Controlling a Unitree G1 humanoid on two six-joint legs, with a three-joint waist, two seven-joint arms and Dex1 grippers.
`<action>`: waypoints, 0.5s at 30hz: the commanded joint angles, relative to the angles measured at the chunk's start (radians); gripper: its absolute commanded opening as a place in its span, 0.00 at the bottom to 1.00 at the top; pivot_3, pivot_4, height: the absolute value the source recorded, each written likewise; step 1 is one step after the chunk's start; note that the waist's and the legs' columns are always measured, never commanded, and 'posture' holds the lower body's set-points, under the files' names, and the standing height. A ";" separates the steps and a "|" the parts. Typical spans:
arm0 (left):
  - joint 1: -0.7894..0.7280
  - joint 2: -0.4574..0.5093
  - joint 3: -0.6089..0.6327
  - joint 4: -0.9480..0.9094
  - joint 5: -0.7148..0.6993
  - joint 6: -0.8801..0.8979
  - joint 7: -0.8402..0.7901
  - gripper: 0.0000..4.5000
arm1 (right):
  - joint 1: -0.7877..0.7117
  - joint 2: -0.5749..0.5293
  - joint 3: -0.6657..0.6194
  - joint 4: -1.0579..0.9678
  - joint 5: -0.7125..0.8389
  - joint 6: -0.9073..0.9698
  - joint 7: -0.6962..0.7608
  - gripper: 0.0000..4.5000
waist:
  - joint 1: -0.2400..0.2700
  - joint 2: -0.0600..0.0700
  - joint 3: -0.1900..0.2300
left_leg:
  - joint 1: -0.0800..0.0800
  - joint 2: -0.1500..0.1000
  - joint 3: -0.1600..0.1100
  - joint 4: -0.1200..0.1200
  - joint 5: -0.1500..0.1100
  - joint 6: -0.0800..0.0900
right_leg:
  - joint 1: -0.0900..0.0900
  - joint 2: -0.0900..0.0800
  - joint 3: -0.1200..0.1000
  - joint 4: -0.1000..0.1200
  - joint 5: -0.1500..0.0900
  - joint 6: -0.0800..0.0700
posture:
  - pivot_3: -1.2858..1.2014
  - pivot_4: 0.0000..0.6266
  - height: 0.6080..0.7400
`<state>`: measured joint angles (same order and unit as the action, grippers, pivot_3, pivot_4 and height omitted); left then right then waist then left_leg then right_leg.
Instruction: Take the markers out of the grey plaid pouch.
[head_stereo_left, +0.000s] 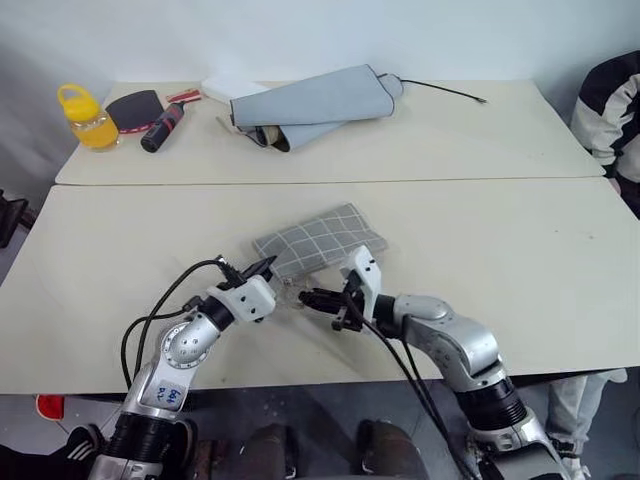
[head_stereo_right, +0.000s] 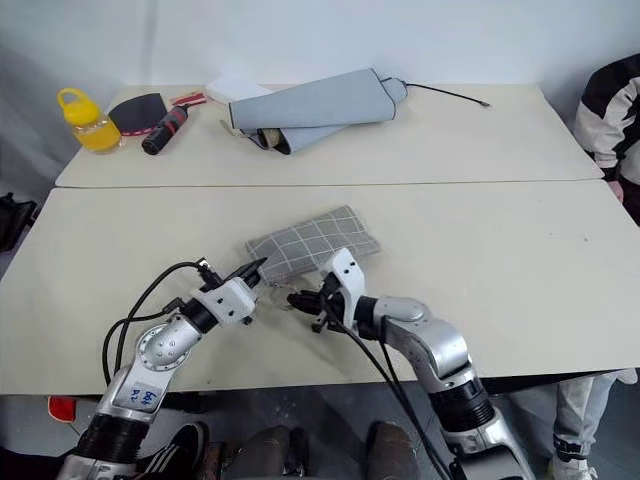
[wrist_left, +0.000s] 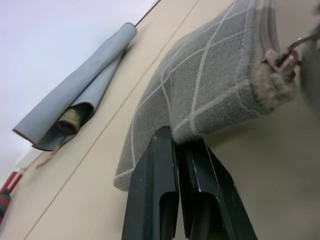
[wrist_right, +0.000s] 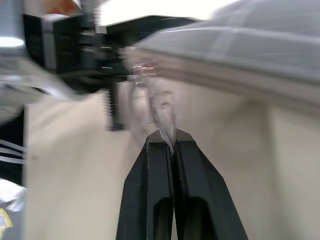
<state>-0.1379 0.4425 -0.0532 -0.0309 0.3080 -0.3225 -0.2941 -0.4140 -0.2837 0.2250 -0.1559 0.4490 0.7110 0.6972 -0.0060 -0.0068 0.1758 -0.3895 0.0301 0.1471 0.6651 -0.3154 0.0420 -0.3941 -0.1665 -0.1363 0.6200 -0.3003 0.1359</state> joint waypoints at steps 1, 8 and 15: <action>0.061 0.051 0.065 -0.050 -0.110 -0.007 -0.058 0.00 | -0.041 -0.082 -0.072 0.036 -0.008 -0.051 0.058 0.01 | -0.004 0.000 0.000 | 0.000 0.000 0.000 0.000 0.000 0.000 | 0.000 0.000 0.000 0.000 0.000 0.000 | 0.52 0.24 1.00; 0.117 0.140 0.145 -0.023 -0.298 -0.021 -0.183 0.00 | -0.159 -0.273 -0.133 0.313 -0.102 -0.235 0.180 0.01 | -0.021 0.000 0.000 | 0.000 0.000 0.000 0.000 0.000 0.000 | 0.000 0.000 0.000 -0.001 0.000 0.000 | 0.52 0.24 1.00; 0.074 0.165 0.163 0.018 -0.343 -0.014 -0.225 0.00 | -0.200 -0.297 -0.151 0.418 -0.129 -0.324 0.228 0.01 | -0.022 0.000 0.000 | 0.000 0.000 0.001 -0.001 0.000 0.000 | 0.000 0.000 0.000 -0.001 0.000 0.000 | 0.52 0.24 1.00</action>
<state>-0.0653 0.5928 0.0777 -0.0098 -0.0130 -0.3284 -0.5101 -0.6034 -0.5757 0.1011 0.2770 0.3214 0.4109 0.9119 -0.0281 -0.0068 0.1760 -0.3898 0.0304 0.1479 0.6645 -0.3155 0.0416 -0.3942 -0.1660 -0.1366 0.6192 -0.3003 0.1359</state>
